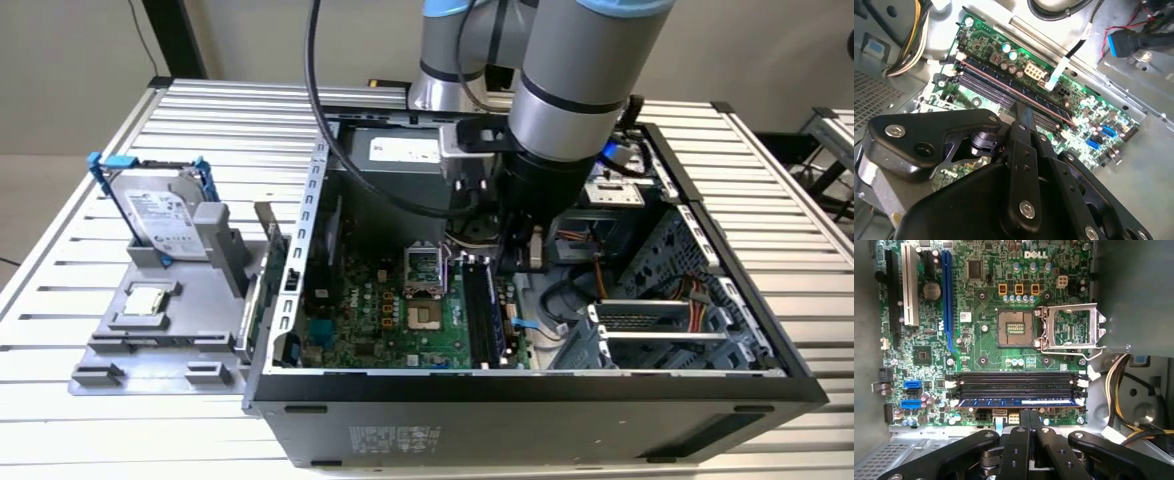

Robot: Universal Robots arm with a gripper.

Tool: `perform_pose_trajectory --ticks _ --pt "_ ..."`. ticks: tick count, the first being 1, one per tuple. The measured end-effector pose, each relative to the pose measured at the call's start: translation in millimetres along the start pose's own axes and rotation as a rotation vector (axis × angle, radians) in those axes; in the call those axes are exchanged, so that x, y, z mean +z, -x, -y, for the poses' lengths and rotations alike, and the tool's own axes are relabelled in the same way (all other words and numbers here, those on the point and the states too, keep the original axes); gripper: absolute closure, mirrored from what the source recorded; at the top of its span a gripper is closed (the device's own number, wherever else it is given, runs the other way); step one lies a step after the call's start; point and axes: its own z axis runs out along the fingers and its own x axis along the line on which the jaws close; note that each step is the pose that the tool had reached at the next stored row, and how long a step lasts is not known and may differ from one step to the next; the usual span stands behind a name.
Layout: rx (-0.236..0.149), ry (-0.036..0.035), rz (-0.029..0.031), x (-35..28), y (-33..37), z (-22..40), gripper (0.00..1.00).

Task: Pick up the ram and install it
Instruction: 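Press down the ram until it locks into place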

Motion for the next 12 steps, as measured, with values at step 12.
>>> perform_pose_trajectory --ticks 12 --pt "0.0 0.0 -0.0001 -18.0 0.2 -0.1 1.0"
